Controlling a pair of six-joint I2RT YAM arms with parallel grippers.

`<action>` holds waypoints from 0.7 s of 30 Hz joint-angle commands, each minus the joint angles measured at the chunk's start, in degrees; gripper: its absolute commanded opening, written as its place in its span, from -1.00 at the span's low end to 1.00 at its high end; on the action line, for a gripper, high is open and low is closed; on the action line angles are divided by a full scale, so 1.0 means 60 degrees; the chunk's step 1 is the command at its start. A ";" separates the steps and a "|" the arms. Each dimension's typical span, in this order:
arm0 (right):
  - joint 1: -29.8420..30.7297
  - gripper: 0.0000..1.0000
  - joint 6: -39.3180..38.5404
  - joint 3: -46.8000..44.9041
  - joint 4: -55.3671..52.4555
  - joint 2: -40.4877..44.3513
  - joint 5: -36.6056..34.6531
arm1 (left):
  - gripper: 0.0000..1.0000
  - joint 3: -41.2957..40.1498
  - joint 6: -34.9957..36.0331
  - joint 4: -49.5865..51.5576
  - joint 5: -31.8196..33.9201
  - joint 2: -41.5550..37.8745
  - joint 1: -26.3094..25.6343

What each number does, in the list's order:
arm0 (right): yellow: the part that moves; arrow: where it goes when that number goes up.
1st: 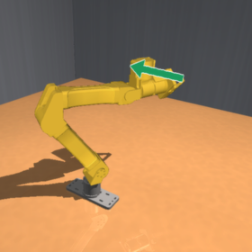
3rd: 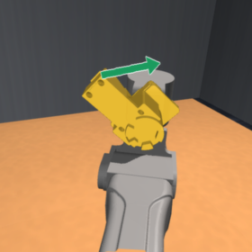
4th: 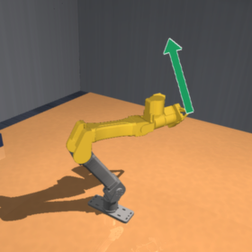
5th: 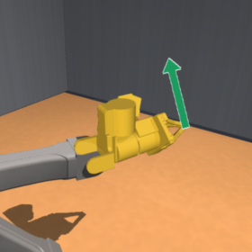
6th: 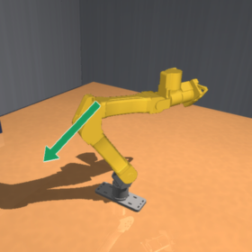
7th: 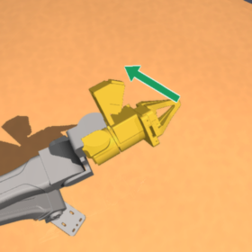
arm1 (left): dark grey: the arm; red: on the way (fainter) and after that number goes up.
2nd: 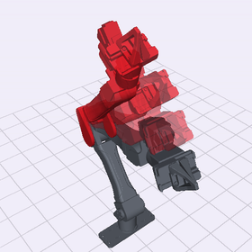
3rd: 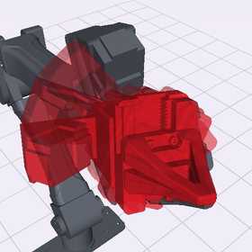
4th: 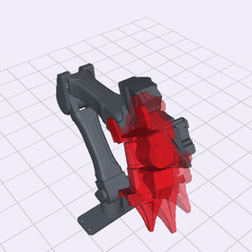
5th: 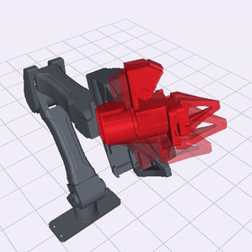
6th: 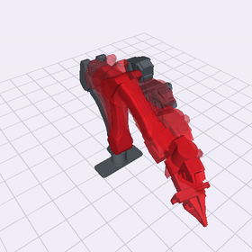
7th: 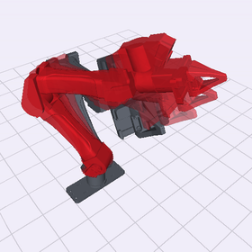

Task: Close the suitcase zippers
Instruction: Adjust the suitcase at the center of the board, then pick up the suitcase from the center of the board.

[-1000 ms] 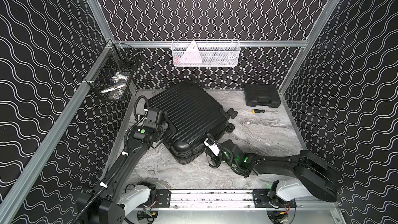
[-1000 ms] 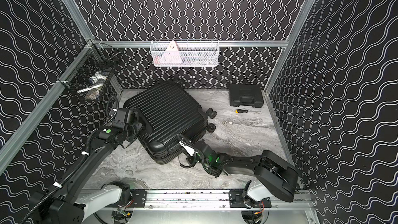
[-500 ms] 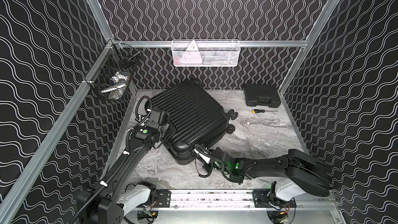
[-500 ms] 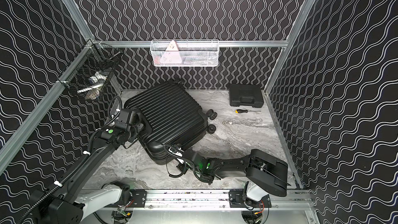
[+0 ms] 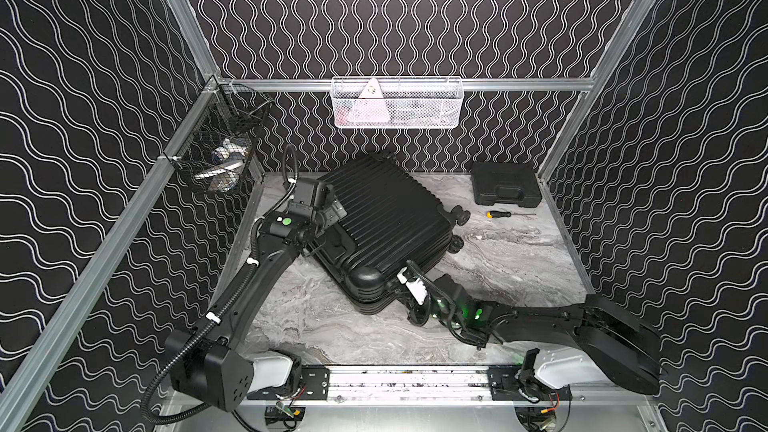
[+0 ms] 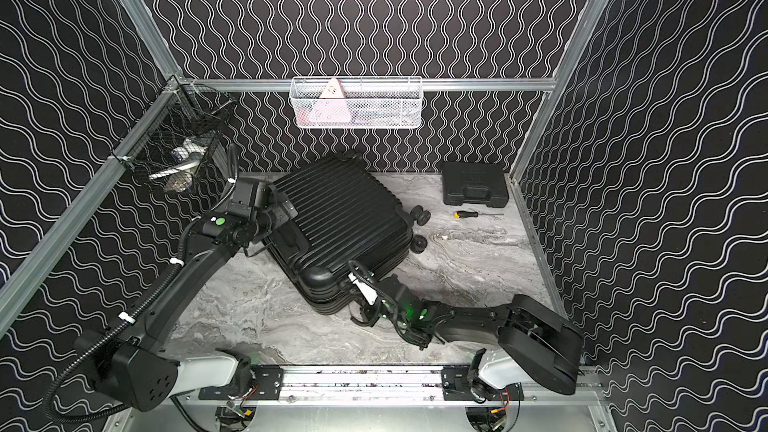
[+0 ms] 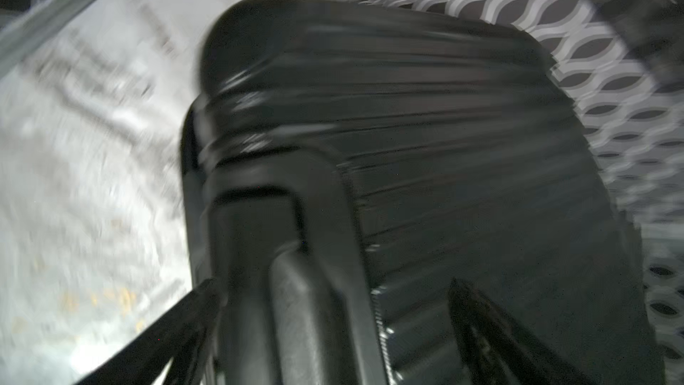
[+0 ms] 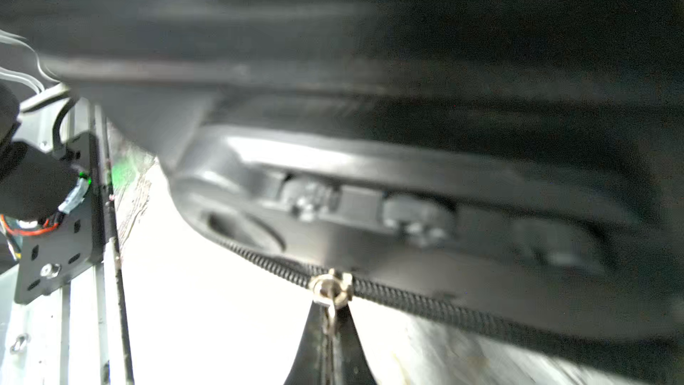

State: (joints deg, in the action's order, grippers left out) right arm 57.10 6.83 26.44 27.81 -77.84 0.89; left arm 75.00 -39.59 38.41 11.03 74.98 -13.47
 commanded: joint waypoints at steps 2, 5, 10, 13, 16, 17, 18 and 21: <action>-0.0976 -1.00 0.0289 -0.0232 0.0252 0.0635 0.0451 | 0.97 0.0273 0.5641 -0.0461 -0.2476 -0.0179 0.0010; -0.1886 -1.00 0.0269 -0.0406 -0.0247 0.1042 0.0738 | 0.94 0.0844 0.7997 0.0474 -0.3784 0.0110 0.0019; -0.3383 -1.00 0.0113 -0.0244 -0.1281 0.1343 0.1378 | 0.86 0.1512 1.1870 0.2485 -0.4916 0.0540 0.0002; -0.4028 -1.00 0.0146 -0.0061 -0.1612 0.1229 0.1986 | 0.86 0.1439 1.4358 0.3412 -0.5499 0.0548 -0.0007; -0.4319 -1.00 0.0157 0.0028 -0.1605 0.1126 0.2345 | 0.88 0.1304 1.7267 0.4498 -0.5783 0.0570 0.0003; -0.4359 -1.00 0.0151 0.0058 -0.1590 0.1098 0.2438 | 0.90 0.1207 1.7396 0.4283 -0.5623 0.0532 -0.0003; -0.4390 -1.00 0.0162 0.0100 -0.1576 0.1056 0.2521 | 0.89 0.1220 1.7419 0.4183 -0.5594 0.0564 0.0004; -0.4419 -1.00 0.0140 0.0234 -0.1647 0.0923 0.2684 | 0.83 0.1218 1.8232 0.4428 -0.6164 0.0576 -0.0024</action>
State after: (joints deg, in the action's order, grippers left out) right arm 30.70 8.12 26.81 15.40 -71.85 14.48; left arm 82.46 56.99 61.34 -21.26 78.39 -13.54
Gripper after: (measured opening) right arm 0.050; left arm 0.929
